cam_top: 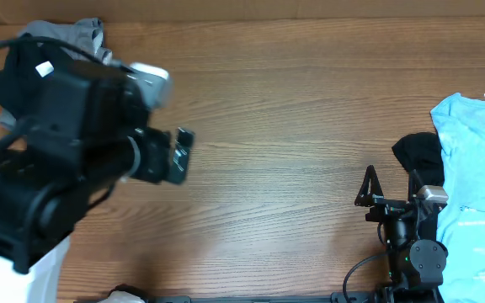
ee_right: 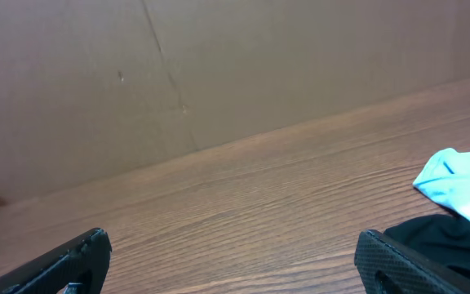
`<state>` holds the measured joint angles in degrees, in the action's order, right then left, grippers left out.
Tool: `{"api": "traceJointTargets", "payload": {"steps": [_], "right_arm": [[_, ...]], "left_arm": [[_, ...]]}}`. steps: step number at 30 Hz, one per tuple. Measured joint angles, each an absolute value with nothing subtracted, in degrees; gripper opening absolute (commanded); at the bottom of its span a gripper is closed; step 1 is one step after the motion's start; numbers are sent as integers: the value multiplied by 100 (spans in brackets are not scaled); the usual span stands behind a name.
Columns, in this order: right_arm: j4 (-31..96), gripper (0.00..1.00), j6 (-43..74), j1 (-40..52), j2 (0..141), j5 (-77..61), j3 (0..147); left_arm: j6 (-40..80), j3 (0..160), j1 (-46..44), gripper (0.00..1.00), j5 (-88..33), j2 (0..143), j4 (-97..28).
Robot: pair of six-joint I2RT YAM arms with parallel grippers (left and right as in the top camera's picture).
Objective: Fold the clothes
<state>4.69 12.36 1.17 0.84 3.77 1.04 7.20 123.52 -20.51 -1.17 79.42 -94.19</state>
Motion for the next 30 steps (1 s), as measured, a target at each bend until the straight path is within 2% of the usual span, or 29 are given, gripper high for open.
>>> {"api": "traceJointTargets", "payload": {"steps": [5,10,17,23,30], "right_arm": [[462,100,1236,117,84,377,104],[462,100,1236,115,84,370,106],[462,100,1238,115,84,342,106],[467,100,1234,117,84,338,106],[462,100,1236,117,84,340,104]], "left_arm": [[744,11572,-880,100,-307,7216,-7972],[755,9767,-134,100,-539,6020,-5996],[637,6810,117,100,-666,4278,-3592],[578,4770,130,100,-668,2845,-2591],[561,3124,303,100,-683,1389,-1581]]}}
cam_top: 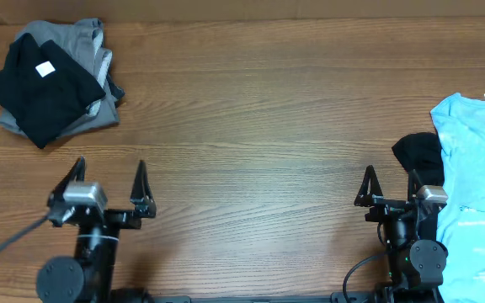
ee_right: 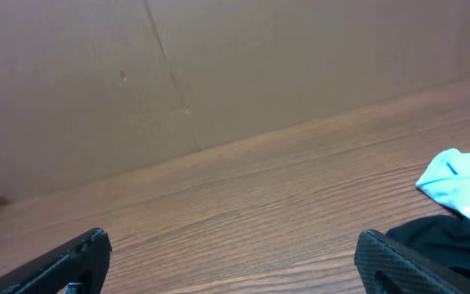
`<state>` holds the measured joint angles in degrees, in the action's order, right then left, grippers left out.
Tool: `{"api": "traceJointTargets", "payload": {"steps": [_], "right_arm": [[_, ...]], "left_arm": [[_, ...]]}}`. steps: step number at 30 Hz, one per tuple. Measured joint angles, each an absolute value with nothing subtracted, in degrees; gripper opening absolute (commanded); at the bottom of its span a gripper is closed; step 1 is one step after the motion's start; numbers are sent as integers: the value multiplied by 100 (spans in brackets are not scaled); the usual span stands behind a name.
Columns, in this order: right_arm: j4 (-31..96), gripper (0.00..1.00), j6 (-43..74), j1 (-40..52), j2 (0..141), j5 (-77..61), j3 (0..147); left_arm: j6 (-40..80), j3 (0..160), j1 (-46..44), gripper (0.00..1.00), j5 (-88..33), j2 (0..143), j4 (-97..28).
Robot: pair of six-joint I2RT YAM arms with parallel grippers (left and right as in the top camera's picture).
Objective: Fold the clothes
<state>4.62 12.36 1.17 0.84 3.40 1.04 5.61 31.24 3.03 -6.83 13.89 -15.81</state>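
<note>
A folded pile of black and grey clothes [cam_top: 50,82] lies at the table's far left corner. A light blue shirt [cam_top: 477,185] is spread at the right edge, with a black garment [cam_top: 417,153] beside it. My left gripper [cam_top: 108,179] rests open near the front left, nothing between its fingers. My right gripper [cam_top: 391,181] stands open near the front right, just left of the black garment. In the right wrist view the gripper [ee_right: 233,253] shows bare wood between its fingers, with the blue shirt [ee_right: 462,184] and black garment [ee_right: 443,237] at right.
The wooden table [cam_top: 259,126] runs between the two clothing spots. A brown cardboard wall [ee_right: 219,73] stands along the table's far edge.
My left arm, which loomed large over the far left pile, now sits low at the front left with its gripper open. The pile is fully uncovered. The right arm stayed put.
</note>
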Motion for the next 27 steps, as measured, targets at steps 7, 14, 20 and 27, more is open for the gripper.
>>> {"api": "traceJointTargets", "payload": {"steps": [7,14,20,27], "right_arm": [[462,100,1238,115,84,340,106],[460,100,1236,117,84,338,104],[460,100,1236,115,84,340,106],[462,100,1236,117,84,338,104]], "left_arm": [[561,2012,379,100,-683,381,-1317],[561,923,381,100,-661,89,-185],[561,86,381,100,-657,86,161],[561,47,381,100,-580,91,-384]]}}
